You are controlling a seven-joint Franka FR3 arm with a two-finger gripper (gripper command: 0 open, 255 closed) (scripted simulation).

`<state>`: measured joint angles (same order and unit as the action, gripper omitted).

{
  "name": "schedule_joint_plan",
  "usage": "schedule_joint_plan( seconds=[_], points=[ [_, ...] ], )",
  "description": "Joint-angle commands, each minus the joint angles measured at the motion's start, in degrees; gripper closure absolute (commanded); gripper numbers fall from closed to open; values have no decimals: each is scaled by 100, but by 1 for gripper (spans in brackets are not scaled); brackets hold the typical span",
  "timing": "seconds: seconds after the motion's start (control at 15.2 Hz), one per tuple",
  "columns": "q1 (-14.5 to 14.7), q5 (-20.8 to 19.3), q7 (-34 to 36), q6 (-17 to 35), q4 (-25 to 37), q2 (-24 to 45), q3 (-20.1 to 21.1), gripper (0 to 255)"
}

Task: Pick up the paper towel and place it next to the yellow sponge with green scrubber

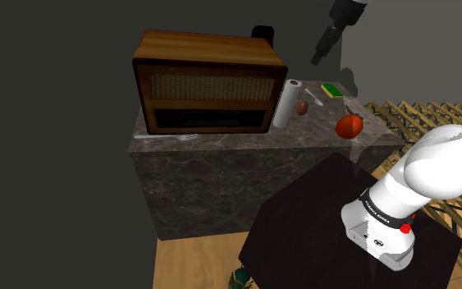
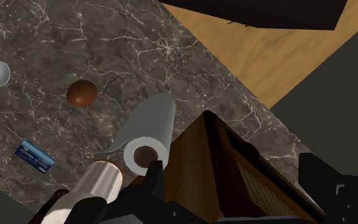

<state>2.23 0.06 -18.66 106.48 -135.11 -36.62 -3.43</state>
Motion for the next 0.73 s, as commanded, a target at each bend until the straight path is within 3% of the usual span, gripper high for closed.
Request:
schedule_joint_plan(
  seconds=[0.0, 0.66],
  points=[
    [57, -83, -386, 331, -22, 366, -127, 0],
    [251, -301, -2326, 1659, 313, 2287, -742, 0]
  ],
)
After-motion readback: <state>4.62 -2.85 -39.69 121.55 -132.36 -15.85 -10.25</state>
